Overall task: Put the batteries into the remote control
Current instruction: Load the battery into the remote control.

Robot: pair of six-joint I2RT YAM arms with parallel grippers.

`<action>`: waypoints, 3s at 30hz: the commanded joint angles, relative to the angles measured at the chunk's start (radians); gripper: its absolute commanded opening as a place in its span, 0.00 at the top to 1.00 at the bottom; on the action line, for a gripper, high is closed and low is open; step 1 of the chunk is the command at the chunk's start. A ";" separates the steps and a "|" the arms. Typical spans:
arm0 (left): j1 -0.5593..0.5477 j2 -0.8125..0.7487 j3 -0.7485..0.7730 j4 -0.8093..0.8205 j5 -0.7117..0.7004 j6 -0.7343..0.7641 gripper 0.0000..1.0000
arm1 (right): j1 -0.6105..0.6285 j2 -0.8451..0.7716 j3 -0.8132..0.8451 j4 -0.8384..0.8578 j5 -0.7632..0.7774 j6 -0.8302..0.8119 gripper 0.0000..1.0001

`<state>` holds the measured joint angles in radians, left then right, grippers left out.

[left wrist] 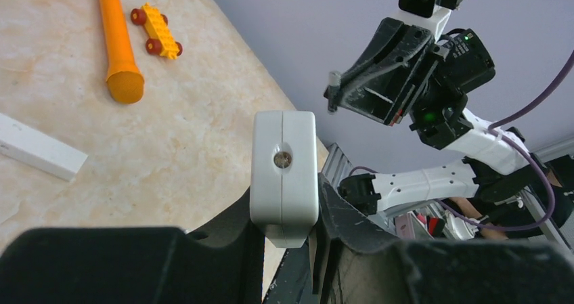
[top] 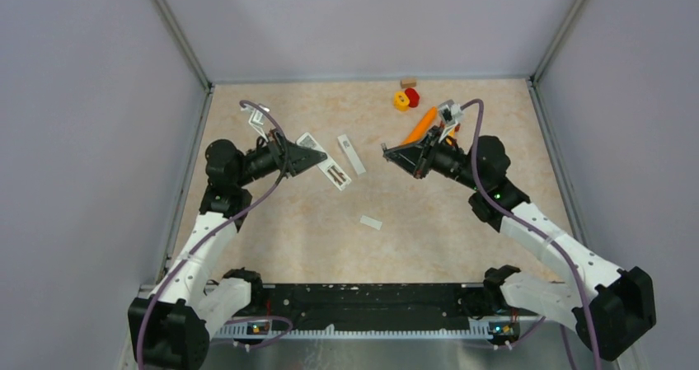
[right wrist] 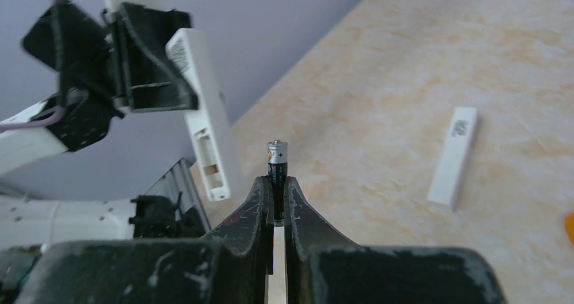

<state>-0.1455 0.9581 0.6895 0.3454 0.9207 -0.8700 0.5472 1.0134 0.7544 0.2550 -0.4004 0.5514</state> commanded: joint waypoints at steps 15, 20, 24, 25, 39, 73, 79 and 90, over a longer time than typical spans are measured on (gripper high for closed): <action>0.002 0.013 0.008 0.277 0.116 -0.272 1.00 | 0.328 0.042 0.160 0.039 0.096 -0.272 1.00; 0.003 0.033 0.018 0.275 0.117 -0.330 1.00 | 0.402 0.082 0.201 0.020 0.209 -0.328 1.00; 0.002 0.034 0.023 0.267 0.104 -0.353 1.00 | 0.442 0.101 0.221 0.011 0.276 -0.360 1.00; 0.002 0.034 0.025 0.265 0.101 -0.357 1.00 | 0.452 0.106 0.227 0.001 0.289 -0.366 1.00; 0.002 0.025 0.023 0.239 0.061 -0.357 1.00 | 0.511 0.157 0.280 -0.077 0.354 -0.416 1.00; 0.002 0.051 0.010 0.335 0.093 -0.455 1.00 | 0.514 0.180 0.250 -0.025 0.377 -0.396 0.78; 0.003 0.055 0.008 0.343 0.098 -0.484 1.00 | 0.514 0.180 0.245 -0.019 0.396 -0.390 0.75; 0.003 0.076 0.001 0.369 0.104 -0.526 1.00 | 0.513 0.186 0.248 -0.009 0.422 -0.357 0.78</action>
<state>-0.1390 1.0389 0.6857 0.6098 0.9855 -1.3479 1.0538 1.2018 0.9840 0.2394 -0.0193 0.1837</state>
